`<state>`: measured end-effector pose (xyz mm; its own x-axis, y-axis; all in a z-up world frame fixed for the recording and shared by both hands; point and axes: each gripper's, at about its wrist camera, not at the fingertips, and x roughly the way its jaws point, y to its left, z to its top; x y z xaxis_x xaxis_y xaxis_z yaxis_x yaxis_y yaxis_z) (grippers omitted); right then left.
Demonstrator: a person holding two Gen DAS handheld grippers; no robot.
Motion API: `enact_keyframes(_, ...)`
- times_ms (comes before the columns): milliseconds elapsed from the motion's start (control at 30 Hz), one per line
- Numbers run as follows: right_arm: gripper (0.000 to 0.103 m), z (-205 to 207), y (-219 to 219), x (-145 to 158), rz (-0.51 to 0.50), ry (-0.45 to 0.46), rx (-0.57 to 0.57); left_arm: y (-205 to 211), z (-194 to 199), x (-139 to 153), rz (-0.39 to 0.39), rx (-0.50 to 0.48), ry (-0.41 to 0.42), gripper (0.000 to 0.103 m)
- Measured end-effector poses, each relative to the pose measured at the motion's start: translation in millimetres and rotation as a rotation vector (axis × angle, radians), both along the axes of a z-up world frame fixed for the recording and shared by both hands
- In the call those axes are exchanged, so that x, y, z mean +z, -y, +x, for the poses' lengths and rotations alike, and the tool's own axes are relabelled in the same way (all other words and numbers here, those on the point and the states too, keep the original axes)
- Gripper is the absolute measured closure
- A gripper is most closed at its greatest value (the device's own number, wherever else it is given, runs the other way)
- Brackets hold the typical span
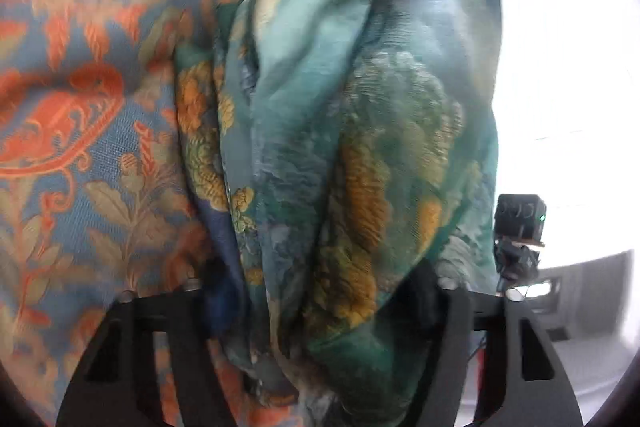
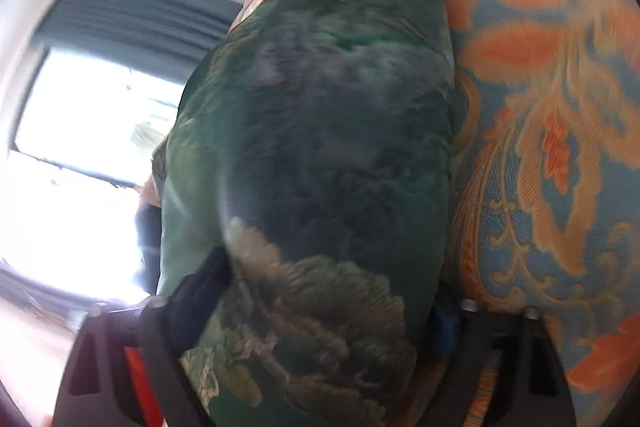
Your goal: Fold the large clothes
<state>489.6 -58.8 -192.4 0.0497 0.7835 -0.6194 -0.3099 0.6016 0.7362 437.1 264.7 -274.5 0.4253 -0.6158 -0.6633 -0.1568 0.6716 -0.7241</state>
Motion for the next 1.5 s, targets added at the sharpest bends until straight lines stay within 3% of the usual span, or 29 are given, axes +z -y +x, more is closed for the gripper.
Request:
enact_keyframes(167, 0.028, -30, -12, 40, -0.048, 0.189, 0.014, 5, -16, 26, 0.028, 0.008, 0.075, 0.046)
enact_keyframes(400, 0.028, -54, -14, 97, 0.003, 0.369, 0.025, 10, -13, 70, 0.032, 0.002, 0.179, 0.046)
enact_keyframes(533, 0.028, -39, -12, 132, 0.038, 0.447, 0.008, 18, 20, 91, 0.046, -0.002, 0.244, 0.046)
enact_keyframes(633, 0.028, -18, -6, 142, 0.057, 0.457, -0.019, 25, 52, 90, 0.05, -0.001, 0.255, 0.046)
enact_keyframes(800, 0.028, 19, 17, 124, 0.062, 0.416, -0.069, 25, 96, 61, 0.05, -0.011, 0.205, 0.046)
enact_keyframes(867, 0.028, 35, 21, 103, 0.05, 0.382, -0.076, 28, 113, 35, 0.059, -0.012, 0.163, 0.045)
enact_keyframes(967, 0.028, 58, 34, 67, 0.025, 0.298, -0.082, 31, 128, -19, 0.05, 0.016, 0.076, 0.032)
enact_keyframes(1033, 0.025, 74, 36, 35, -0.01, 0.206, -0.092, 25, 127, -40, 0.004, 0.066, 0.075, 0.007)
enact_keyframes(1133, 0.012, 83, 56, -8, 0.1, 0.073, -0.147, 19, 120, -45, -0.042, 0.083, 0.103, 0.004)
enact_keyframes(1233, 0.009, 78, 69, -9, 0.182, 0.034, -0.177, 23, 104, -16, 0.074, 0.056, 0.145, 0.006)
enact_keyframes(1333, 0.009, 68, 79, 10, 0.132, 0.048, -0.189, 30, 80, 29, 0.241, 0.057, 0.271, 0.005)
enact_keyframes(1400, 0.008, 61, 91, 30, 0.106, 0.106, -0.203, 39, 59, 56, 0.357, 0.07, 0.34, 0.005)
enact_keyframes(1500, 0.006, 26, 105, 78, -0.007, 0.302, -0.239, 71, 19, 98, 0.64, 0.136, 0.457, 0.002)
